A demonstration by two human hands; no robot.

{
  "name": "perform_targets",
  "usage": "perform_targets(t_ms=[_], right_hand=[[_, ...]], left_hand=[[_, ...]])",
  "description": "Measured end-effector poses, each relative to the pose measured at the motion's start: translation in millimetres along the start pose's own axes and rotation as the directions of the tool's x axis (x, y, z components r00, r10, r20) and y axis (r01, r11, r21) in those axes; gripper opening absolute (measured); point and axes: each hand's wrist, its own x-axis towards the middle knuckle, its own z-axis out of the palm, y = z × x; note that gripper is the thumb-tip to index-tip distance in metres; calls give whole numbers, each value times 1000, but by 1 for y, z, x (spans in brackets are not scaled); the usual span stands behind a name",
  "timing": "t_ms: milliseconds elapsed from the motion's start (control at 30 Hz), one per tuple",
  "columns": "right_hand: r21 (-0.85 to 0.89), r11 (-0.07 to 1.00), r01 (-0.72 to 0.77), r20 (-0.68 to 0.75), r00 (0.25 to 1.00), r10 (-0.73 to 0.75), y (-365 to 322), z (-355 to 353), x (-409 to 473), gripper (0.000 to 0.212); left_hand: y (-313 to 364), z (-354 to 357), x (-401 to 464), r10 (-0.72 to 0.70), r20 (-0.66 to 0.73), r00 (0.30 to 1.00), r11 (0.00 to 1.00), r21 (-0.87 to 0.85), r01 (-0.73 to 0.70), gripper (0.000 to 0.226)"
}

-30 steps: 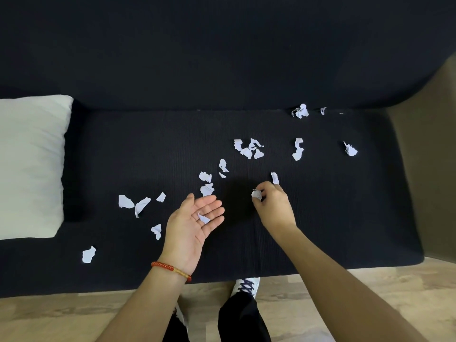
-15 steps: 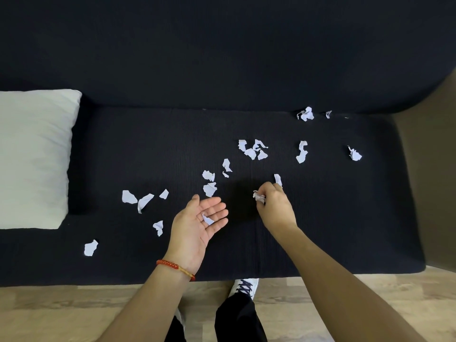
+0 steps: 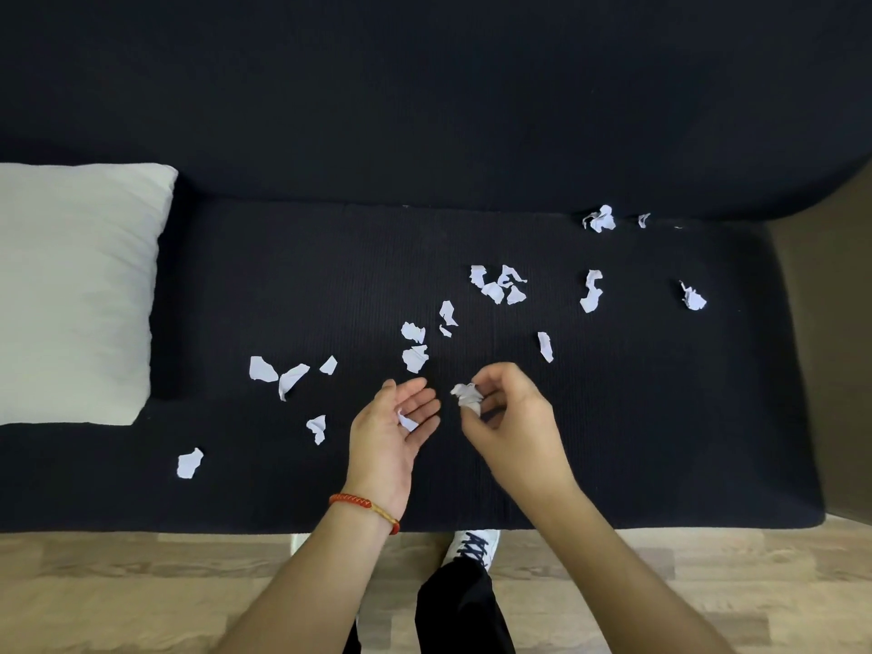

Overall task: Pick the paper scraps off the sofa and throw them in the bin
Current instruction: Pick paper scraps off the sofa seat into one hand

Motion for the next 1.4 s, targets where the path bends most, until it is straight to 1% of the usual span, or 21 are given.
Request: perform_targets(t_ms=[67,133,200,300,367,400,467,500,600,667,833,967,1067,1233,1300,1400], right_hand=[[38,999,28,49,998,-29,-16,6,-15,32],[23,998,56,92,994,-58,-24,13,-26,34],[-21,996,84,110,991,-81,-24,21,-31,31],[-22,995,97,112,989,-94,-23,24,-32,30],[10,994,109,95,990,-109,-24,20,-31,29],[74,993,92,73,993,-98,-26,16,-28,25],[194,981,21,2,1000,-22,-23,2,-14,17],[196,981,-5,-56,998,16,-17,-6,-2,14],[62,996,-63,-210,975,75,14,-29,45,10],[-2,995,-101,-243,965,97,31,-41,71,12],[-105,980,-169,-201,969,146,57,-61,105,7],[-128,970,-209,-233,956,175,74,-72,116,2],[-124,963,-240,-236,949,207,86,-74,120,9],[-157,953,-258,-187,956,228,96,-64,119,28],[-190,948,-257,-173,959,225,99,-58,118,29],[-236,941,-244,-179,962,204,104,-52,118,23]], left_hand=[[-2,3,-2,-16,14,1000,999,-37,17,41],[-2,5,-5,-45,48,998,995,-82,48,42],[-1,7,-7,-79,95,992,989,-117,90,43],[-1,10,-9,-95,148,984,985,-127,114,43],[-2,11,-8,-100,159,982,982,-141,123,42],[-1,10,-7,-100,165,981,980,-154,126,41],[0,10,-3,-90,180,979,974,-188,124,40],[1,11,-2,-85,179,980,974,-193,119,39],[4,14,-3,-93,173,980,976,-177,124,40],[6,18,-4,-103,178,979,974,-180,135,40],[9,40,-5,-113,169,979,969,-200,146,40],[10,53,-5,-122,178,976,967,-199,157,39],[11,60,-3,-127,177,976,966,-201,162,38],[9,67,-1,-125,157,980,972,-179,152,36],[7,68,0,-126,164,979,980,-131,148,39],[4,68,1,-140,178,974,984,-85,157,43]])
